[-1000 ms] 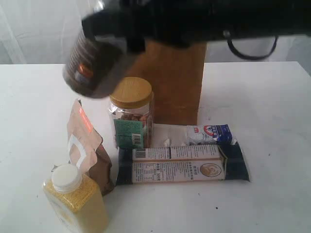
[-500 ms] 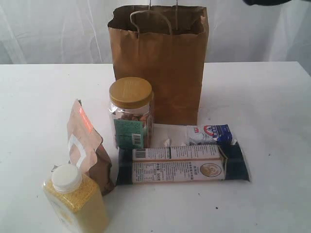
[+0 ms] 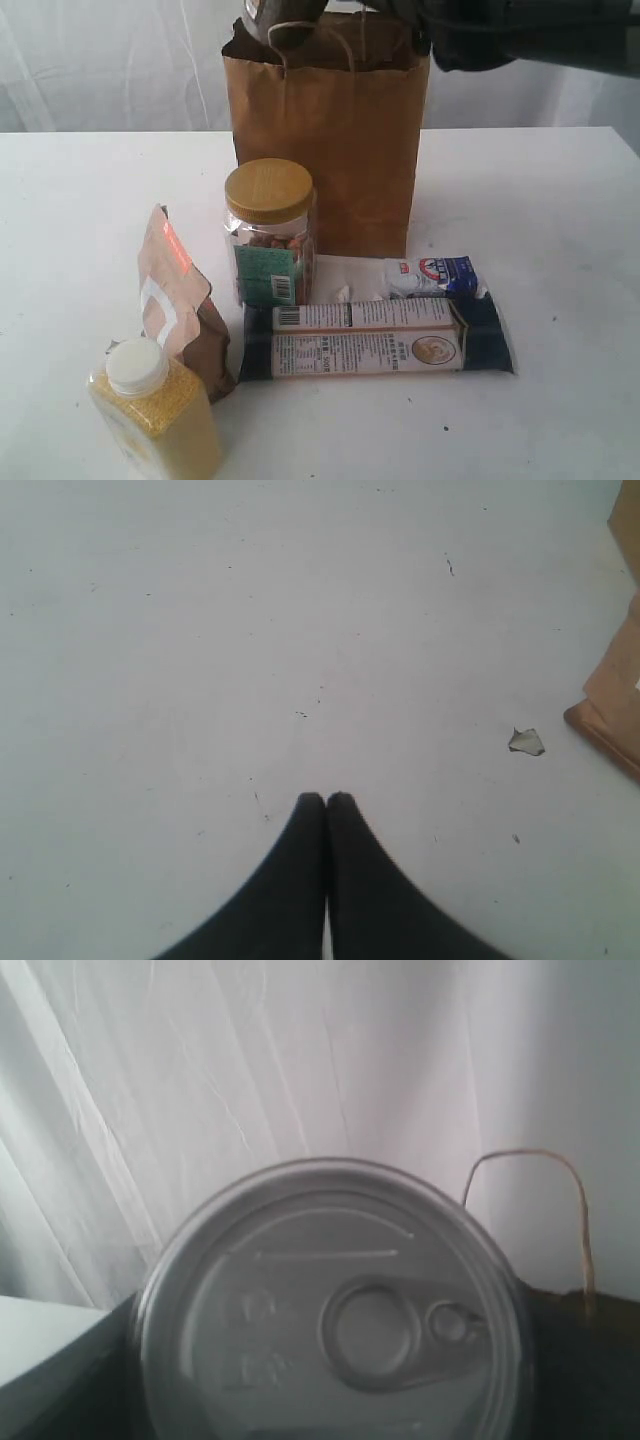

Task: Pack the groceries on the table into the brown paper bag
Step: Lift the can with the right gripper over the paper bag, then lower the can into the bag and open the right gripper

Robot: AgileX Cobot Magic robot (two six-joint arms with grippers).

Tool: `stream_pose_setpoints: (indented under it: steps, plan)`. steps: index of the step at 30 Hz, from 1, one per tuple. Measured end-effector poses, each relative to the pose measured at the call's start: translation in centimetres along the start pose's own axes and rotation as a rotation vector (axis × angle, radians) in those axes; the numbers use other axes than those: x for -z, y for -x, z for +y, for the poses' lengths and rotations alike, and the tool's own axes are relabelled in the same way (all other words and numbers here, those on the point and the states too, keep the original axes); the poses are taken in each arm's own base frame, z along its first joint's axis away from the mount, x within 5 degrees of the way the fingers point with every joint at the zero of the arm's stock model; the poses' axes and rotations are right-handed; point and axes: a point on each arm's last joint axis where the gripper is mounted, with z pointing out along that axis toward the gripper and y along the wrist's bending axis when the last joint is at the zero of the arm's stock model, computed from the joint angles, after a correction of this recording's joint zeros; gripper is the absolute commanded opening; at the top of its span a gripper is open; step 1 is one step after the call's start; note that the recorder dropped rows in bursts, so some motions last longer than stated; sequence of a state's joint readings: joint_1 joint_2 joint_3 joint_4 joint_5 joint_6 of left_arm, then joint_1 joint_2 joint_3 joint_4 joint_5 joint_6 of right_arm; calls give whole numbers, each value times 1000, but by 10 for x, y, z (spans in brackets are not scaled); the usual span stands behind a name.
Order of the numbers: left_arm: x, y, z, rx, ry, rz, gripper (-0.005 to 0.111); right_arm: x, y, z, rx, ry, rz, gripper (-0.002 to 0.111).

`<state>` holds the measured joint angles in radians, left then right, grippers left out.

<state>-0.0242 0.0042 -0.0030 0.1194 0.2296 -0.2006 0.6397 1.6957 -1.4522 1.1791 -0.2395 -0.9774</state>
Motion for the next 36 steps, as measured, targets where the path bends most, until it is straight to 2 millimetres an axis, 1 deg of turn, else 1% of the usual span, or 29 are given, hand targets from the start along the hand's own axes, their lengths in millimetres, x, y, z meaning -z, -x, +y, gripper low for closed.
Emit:
stream_pose_setpoints:
  steps: [4,7,16,22,23,25,27,32,33,36]
  plan:
    - [0,0,0,0,0,0,0,-16,-26,1,14,10,71,0]
    - [0,0,0,0,0,0,0,-20,-37,1,19,14,103,0]
    - [0,0,0,0,0,0,0,-21,-35,-3,23,-22,80,0]
    - [0,0,0,0,0,0,0,-20,-39,3,25,46,126,1]
    - [0,0,0,0,0,0,0,-20,-39,3,30,46,126,2]
    - [0,0,0,0,0,0,0,-20,-39,3,57,48,125,12]
    - [0,0,0,0,0,0,0,-20,-40,4,77,53,127,19]
    - [0,0,0,0,0,0,0,-20,-38,1,84,28,110,23]
    - [0,0,0,0,0,0,0,-20,-38,1,85,19,104,25]
    - [0,0,0,0,0,0,0,-21,-37,-1,87,2,93,38]
